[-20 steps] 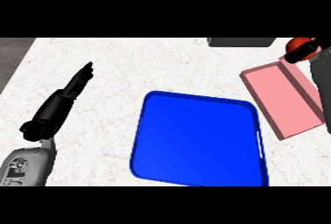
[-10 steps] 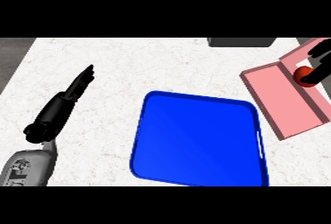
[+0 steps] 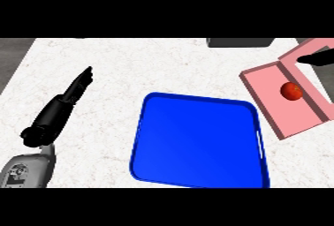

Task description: Pick the tomato from the tray and place it in the cardboard box

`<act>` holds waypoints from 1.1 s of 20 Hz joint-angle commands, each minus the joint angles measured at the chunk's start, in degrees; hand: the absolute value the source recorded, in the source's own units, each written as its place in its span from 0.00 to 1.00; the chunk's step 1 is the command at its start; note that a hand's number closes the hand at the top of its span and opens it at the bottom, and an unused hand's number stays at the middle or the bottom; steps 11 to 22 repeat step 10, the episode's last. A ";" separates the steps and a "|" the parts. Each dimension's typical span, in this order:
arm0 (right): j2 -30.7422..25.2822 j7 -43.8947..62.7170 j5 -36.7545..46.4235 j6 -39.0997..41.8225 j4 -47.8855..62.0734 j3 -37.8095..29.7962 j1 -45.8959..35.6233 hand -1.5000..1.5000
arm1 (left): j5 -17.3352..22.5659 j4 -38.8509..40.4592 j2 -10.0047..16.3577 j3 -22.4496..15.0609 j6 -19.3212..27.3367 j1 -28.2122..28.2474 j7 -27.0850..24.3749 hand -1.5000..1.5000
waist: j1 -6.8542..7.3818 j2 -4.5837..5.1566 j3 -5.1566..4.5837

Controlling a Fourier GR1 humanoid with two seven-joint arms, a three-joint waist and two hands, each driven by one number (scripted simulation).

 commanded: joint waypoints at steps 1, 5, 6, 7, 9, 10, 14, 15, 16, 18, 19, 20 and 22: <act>2.17 -2.34 -11.06 -7.11 -2.65 -11.57 -1.31 0.00 | 0.15 0.86 0.44 0.68 -0.12 0.21 -0.62 0.50 | -0.64 -0.02 0.02; -0.49 -4.13 -17.78 -8.63 -1.31 -19.02 0.48 0.00 | -0.76 -0.21 -0.19 -0.10 0.56 0.89 -1.31 0.50 | 0.33 0.28 -0.07; -1.73 -3.69 -18.91 -7.55 -1.61 -20.01 1.98 0.00 | 0.43 -0.19 1.07 1.07 -0.71 0.04 -0.55 0.50 | 0.05 0.16 -0.11; -0.47 -5.16 -19.59 -9.28 -1.30 -20.47 3.15 0.00 | -2.21 0.45 -2.28 -1.97 1.82 1.80 -2.27 0.50 | 0.23 0.29 -0.13; -1.30 -7.34 -20.85 -11.19 0.25 -20.75 3.38 0.00 | -1.65 -0.53 -1.58 -1.46 1.02 1.08 -0.95 0.50 | 0.78 0.35 -0.14; 0.49 -11.62 -22.44 -10.34 -2.58 -21.66 7.99 0.00 | -0.87 1.57 -0.76 0.45 1.14 -2.02 0.01 0.50 | -0.06 0.24 -0.15; 0.49 -11.62 -22.44 -10.34 -2.58 -21.66 7.99 0.00 | -0.87 1.57 -0.76 0.45 1.14 -2.02 0.01 0.50 | -0.06 0.24 -0.15; 0.49 -11.62 -22.44 -10.34 -2.58 -21.66 7.99 0.00 | -0.87 1.57 -0.76 0.45 1.14 -2.02 0.01 0.50 | -0.06 0.24 -0.15; 0.49 -11.62 -22.44 -10.34 -2.58 -21.66 7.99 0.00 | -0.87 1.57 -0.76 0.45 1.14 -2.02 0.01 0.50 | -0.06 0.24 -0.15; 0.49 -11.62 -22.44 -10.34 -2.58 -21.66 7.99 0.00 | -0.87 1.57 -0.76 0.45 1.14 -2.02 0.01 0.50 | -0.06 0.24 -0.15; 0.49 -11.62 -22.44 -10.34 -2.58 -21.66 7.99 0.00 | -0.87 1.57 -0.76 0.45 1.14 -2.02 0.01 0.50 | -0.06 0.24 -0.15; 0.49 -11.62 -22.44 -10.34 -2.58 -21.66 7.99 0.00 | -0.87 1.57 -0.76 0.45 1.14 -2.02 0.01 0.50 | -0.06 0.24 -0.15; 0.49 -11.62 -22.44 -10.34 -2.58 -21.66 7.99 0.00 | -0.87 1.57 -0.76 0.45 1.14 -2.02 0.01 0.50 | -0.06 0.24 -0.15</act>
